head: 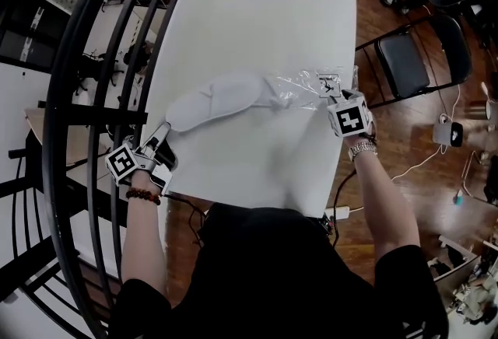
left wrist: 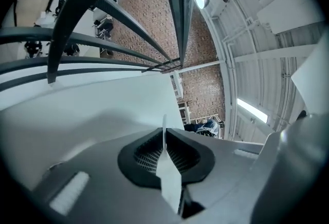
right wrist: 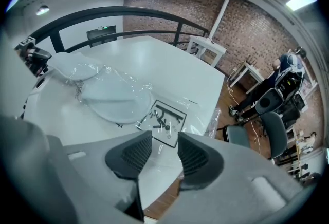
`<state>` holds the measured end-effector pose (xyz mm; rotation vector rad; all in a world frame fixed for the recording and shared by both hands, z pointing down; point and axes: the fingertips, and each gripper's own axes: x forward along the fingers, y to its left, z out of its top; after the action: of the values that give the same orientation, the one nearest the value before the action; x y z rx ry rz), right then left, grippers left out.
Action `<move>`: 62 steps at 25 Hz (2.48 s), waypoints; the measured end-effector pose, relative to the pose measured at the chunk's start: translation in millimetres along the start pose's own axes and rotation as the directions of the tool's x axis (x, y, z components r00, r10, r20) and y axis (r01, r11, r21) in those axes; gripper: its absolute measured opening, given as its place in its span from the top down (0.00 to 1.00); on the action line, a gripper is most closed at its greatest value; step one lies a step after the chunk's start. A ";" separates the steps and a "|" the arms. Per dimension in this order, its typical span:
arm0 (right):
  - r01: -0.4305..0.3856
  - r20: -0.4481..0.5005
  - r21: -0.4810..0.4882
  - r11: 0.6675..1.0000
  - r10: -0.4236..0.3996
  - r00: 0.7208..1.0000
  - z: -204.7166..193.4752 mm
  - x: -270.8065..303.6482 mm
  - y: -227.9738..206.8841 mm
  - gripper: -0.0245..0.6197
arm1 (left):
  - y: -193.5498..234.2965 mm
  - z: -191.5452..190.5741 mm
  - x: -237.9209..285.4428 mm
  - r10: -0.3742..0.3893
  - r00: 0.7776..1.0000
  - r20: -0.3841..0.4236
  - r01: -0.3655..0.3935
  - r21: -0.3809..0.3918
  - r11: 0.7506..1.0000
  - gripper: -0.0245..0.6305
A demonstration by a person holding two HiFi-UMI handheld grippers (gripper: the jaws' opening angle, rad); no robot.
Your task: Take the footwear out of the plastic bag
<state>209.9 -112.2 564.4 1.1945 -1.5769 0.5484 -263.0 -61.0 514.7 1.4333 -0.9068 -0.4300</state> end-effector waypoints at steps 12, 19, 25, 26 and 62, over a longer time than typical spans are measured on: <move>0.019 -0.021 0.021 1.000 -0.018 1.000 -14.4 0.2 -14.9 0.73 | 10.4 30.6 -50.4 0.014 0.986 0.169 -0.008 -0.038 0.999 0.91; 0.016 -0.019 0.015 1.000 -0.016 1.000 -15.8 -1.7 -20.1 0.73 | 24.6 34.9 -75.2 0.034 0.962 0.270 -0.017 -0.067 0.998 0.91; 0.019 -0.003 0.007 1.000 -0.019 1.000 -13.8 -5.8 -24.4 0.73 | 33.6 30.9 -93.9 0.059 0.938 0.341 -0.034 -0.078 0.996 0.91; 0.022 0.009 0.002 1.000 -0.022 1.000 -11.8 -7.4 -24.9 0.73 | 35.7 28.6 -98.7 0.065 0.931 0.358 -0.038 -0.081 0.996 0.91; -0.265 0.068 -0.693 0.670 0.427 0.902 106.0 -10.6 277.6 0.67 | 37.1 -102.1 -92.6 0.386 0.922 -0.033 -0.335 0.432 0.837 0.71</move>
<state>-85.8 -83.2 576.5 0.3961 -1.9840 0.0340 -253.0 79.7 535.8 1.6058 -1.1928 0.1490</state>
